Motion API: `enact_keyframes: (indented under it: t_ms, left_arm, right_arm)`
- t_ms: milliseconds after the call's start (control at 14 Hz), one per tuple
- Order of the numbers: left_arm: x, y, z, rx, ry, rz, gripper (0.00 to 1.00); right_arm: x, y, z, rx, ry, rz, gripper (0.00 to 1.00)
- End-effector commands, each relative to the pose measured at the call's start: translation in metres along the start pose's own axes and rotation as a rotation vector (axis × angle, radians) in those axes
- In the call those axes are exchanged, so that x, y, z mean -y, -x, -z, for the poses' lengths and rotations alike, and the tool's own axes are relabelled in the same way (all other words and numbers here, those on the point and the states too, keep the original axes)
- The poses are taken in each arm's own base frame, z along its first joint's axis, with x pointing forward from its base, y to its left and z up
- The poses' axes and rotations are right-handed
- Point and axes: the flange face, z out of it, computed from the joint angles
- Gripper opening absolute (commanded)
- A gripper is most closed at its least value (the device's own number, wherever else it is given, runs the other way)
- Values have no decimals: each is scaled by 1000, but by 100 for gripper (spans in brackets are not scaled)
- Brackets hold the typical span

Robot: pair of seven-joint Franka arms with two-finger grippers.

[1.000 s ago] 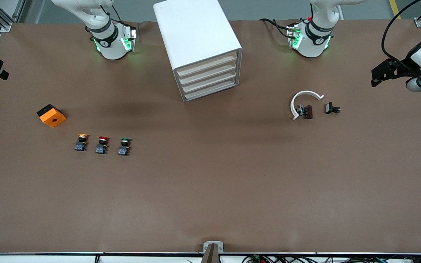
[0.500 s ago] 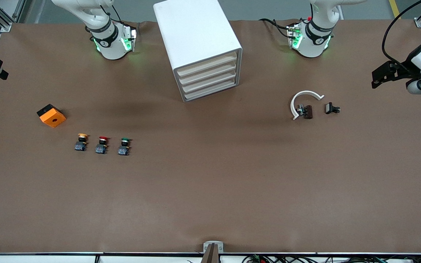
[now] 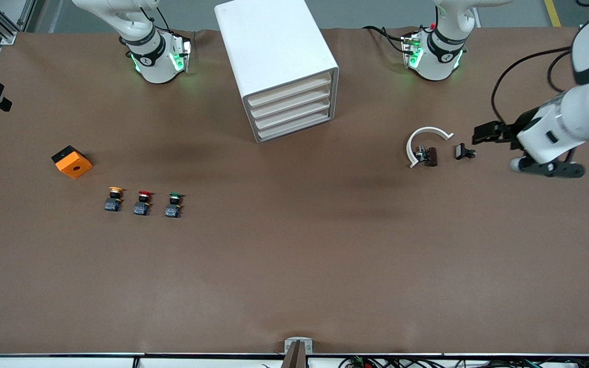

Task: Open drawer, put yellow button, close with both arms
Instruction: 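Move the left gripper toward the cabinet while the right gripper reaches out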

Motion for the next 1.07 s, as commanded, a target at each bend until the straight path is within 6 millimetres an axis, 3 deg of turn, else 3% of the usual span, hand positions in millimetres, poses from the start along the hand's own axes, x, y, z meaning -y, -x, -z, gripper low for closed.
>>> enact_keyframes:
  t_ms: [0,286,357,786,1000]
  left_arm:
    - [-24,-12,-28,37,69,38,100]
    - [-97,-39,-98,118,40,217,100]
    - [-108,-45,-114,133,30,276,100]
    - [-169,-54,-163,228,-9,630,100]
    - [-189,-63,-193,312,-38,915,100]
  right_arm:
    - [-1,7,3,-3,0,8,100]
    - [-1,7,3,-3,0,8,100]
    - [0,6,3,-3,0,10,100]
    - [-3,3,7,-11,16,11,100]
    - [-15,-4,-9,48,-2,-3,100]
